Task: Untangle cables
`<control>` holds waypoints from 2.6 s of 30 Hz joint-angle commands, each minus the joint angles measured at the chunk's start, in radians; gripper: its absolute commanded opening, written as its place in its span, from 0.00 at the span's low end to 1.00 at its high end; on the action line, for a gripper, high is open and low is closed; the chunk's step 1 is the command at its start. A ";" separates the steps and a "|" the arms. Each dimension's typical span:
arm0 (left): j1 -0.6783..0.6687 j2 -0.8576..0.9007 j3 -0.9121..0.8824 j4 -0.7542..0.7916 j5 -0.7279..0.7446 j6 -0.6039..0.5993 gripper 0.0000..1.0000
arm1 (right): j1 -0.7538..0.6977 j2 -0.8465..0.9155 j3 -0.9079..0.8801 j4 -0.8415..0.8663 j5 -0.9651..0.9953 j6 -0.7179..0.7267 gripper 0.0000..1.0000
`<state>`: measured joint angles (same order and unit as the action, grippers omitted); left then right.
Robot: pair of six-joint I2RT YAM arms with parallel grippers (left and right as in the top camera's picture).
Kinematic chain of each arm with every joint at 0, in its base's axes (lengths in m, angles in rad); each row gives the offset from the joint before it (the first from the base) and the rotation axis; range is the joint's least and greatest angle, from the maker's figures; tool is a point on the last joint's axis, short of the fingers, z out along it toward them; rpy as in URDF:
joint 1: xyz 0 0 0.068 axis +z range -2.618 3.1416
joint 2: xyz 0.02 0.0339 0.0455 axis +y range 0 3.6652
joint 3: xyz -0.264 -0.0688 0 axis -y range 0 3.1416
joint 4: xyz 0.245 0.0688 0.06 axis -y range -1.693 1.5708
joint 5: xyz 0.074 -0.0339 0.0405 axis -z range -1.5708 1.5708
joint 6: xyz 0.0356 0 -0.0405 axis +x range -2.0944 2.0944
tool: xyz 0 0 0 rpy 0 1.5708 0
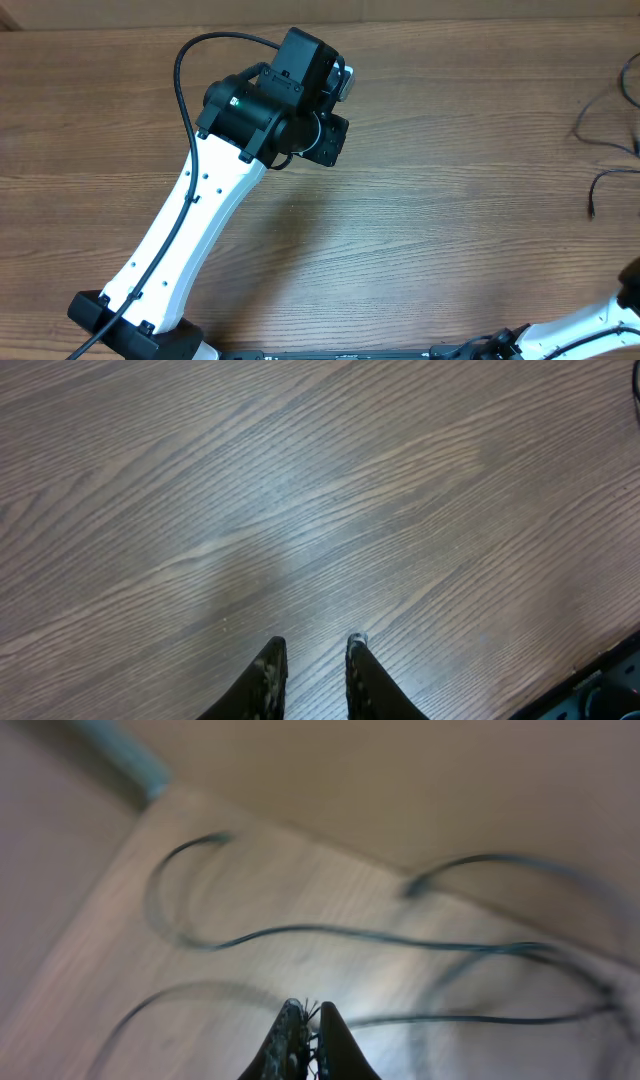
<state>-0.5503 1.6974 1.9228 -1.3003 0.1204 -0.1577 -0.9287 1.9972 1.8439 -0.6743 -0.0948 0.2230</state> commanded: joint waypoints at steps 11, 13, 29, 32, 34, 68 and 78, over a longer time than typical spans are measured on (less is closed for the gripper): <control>-0.013 -0.034 0.009 0.055 0.053 -0.030 0.20 | -0.015 -0.029 0.016 -0.005 -0.521 -0.115 1.00; -0.013 -0.052 0.012 0.061 0.036 -0.030 0.17 | 0.031 -0.052 0.016 -0.008 -0.568 -0.125 1.00; -0.013 -0.530 0.013 0.006 -0.542 -0.042 0.31 | 0.480 -0.531 0.016 -0.097 -0.544 -0.176 1.00; -0.005 -0.560 0.013 -0.061 -0.702 -0.080 0.32 | 0.625 -0.603 0.016 -0.231 -0.416 -0.185 1.00; 0.010 -0.560 0.009 -0.064 -0.760 -0.100 0.30 | 0.690 -0.618 0.016 -0.292 -0.338 -0.213 1.00; 0.367 -0.554 -0.470 0.204 -0.347 -0.277 0.98 | 0.959 -0.958 -0.059 -0.754 0.078 -0.115 1.00; 0.367 -0.555 -0.470 0.303 -0.050 -0.309 1.00 | 0.959 -0.935 -0.059 -0.780 0.079 -0.115 1.00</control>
<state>-0.1879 1.1477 1.4593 -1.0218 -0.1143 -0.4294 0.0277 1.0634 1.7893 -1.4551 -0.0250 0.1017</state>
